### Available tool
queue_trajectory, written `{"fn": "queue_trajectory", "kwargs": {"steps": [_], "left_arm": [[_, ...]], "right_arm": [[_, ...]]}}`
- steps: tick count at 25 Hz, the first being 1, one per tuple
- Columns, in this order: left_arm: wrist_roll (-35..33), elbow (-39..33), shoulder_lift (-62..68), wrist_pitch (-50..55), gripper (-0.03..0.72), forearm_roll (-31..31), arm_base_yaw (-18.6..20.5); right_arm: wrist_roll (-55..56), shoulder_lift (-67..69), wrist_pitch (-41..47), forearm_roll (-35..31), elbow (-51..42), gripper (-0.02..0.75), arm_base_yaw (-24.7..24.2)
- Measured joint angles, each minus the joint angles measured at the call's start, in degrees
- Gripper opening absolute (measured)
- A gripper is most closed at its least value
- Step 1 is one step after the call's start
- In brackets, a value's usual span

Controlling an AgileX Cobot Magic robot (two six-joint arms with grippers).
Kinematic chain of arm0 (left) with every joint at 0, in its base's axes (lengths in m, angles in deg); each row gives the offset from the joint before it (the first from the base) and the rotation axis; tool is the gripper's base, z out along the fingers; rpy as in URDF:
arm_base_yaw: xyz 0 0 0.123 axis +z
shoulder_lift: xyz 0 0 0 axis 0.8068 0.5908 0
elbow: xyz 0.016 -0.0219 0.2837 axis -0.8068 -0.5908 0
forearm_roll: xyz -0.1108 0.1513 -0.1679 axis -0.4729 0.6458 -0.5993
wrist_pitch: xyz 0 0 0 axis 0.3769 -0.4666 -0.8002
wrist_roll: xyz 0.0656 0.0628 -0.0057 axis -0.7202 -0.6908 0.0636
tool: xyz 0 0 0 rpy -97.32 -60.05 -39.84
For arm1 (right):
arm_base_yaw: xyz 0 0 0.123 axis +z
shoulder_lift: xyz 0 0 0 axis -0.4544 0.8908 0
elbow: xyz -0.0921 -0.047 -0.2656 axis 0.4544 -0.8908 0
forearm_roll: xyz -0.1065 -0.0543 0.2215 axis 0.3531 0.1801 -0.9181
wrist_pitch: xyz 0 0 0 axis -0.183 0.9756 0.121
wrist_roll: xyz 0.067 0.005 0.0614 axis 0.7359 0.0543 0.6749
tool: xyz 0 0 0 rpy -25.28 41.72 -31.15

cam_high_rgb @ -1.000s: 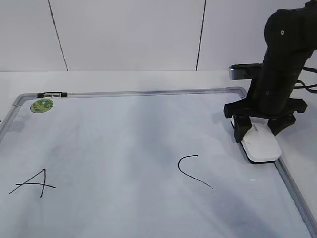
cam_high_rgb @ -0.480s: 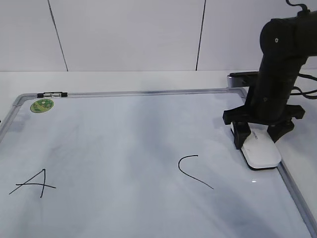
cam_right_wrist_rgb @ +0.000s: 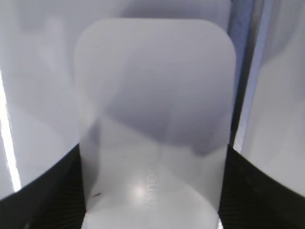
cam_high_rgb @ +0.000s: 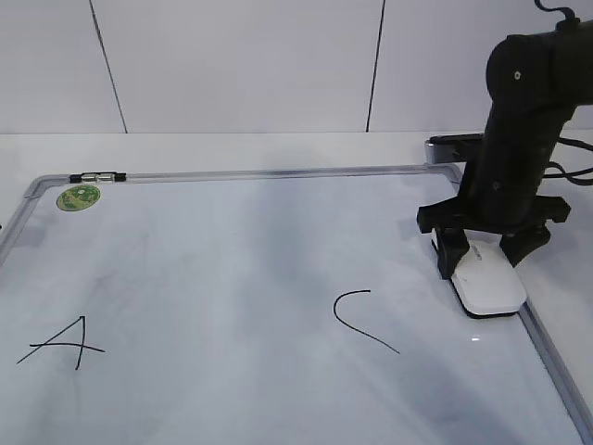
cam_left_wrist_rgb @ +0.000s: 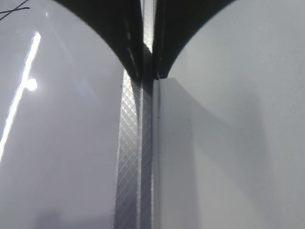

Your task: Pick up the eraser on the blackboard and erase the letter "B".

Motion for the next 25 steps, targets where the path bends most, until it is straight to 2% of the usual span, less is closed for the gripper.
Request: {"fn": "queue_trajectory", "kwargs": {"steps": [25], "left_arm": [[0.0, 0.0, 0.0, 0.2, 0.017, -0.1, 0.0]], "right_arm": [[0.5, 0.0, 0.4, 0.0, 0.0, 0.541, 0.0]]}}
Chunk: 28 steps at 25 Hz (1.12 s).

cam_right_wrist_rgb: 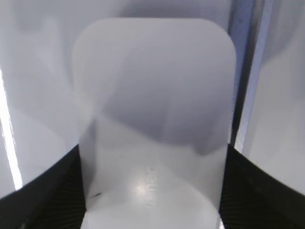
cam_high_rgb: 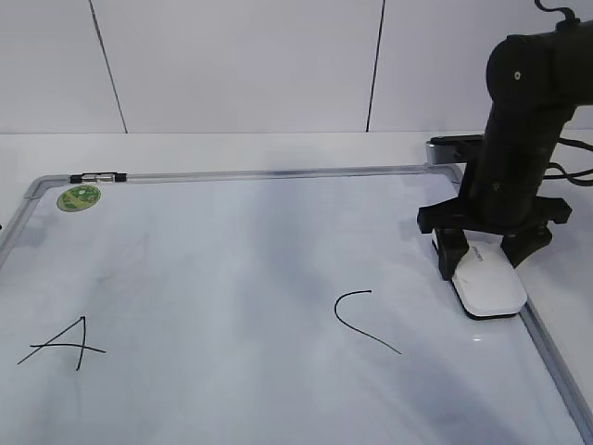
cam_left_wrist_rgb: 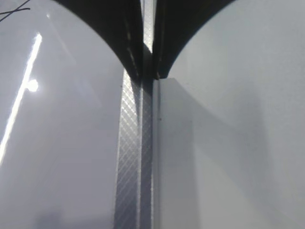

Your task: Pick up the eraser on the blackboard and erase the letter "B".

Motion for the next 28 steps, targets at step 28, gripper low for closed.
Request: {"fn": "queue_trajectory", "kwargs": {"steps": [28], "left_arm": [[0.0, 0.0, 0.0, 0.1, 0.016, -0.1, 0.0]], "right_arm": [[0.1, 0.0, 6.9, 0.9, 10.3, 0.619, 0.0]]}}
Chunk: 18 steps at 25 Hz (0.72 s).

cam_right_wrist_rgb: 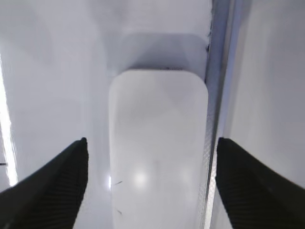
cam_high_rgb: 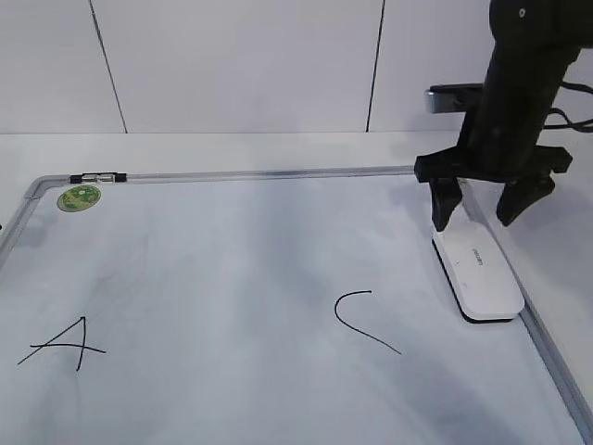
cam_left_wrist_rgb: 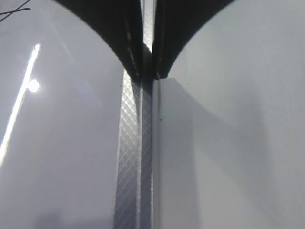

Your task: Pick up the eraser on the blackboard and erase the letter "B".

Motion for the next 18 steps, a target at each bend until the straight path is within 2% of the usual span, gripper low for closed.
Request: {"fn": "queue_trajectory", "kwargs": {"steps": [6, 14, 18], "left_arm": [[0.0, 0.0, 0.0, 0.0, 0.017, 0.0, 0.0], [0.0, 0.0, 0.0, 0.1, 0.020, 0.0, 0.0], [0.0, 0.0, 0.0, 0.3, 0.078, -0.1, 0.0]], "right_arm": [[0.0, -0.2, 0.2, -0.8, 2.1, 0.568, 0.0], [0.0, -4.5, 0.5, -1.9, 2.1, 0.559, 0.0], [0.0, -6.6, 0.7, -1.9, 2.1, 0.557, 0.0]]}}
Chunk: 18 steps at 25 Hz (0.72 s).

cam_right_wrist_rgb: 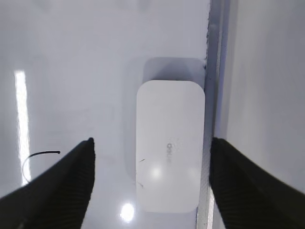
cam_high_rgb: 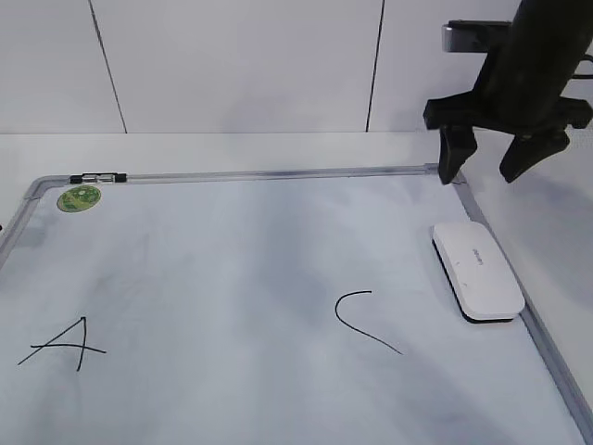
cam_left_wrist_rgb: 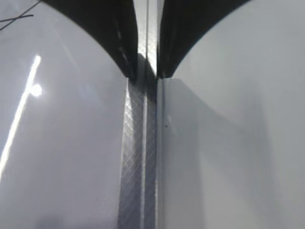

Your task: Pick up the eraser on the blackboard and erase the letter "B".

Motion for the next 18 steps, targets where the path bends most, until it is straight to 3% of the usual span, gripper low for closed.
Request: {"fn": "queue_trajectory", "kwargs": {"steps": [6, 12, 18], "left_arm": [[0.0, 3.8, 0.4, 3.9, 0.228, 0.0, 0.0], [1.6, 10.8, 0.4, 7.2, 0.246, 0.0, 0.0], [3.4, 11.3, -3.1, 7.6, 0.232, 0.1, 0.0]], "right_arm": [[0.0, -2.8, 0.1, 0.0, 0.0, 0.557, 0.2], [-0.1, -6.9, 0.2, -1.0, 0.0, 0.557, 0.2], [-0.1, -14.2, 0.4, -1.6, -2.2, 0.557, 0.2]]}}
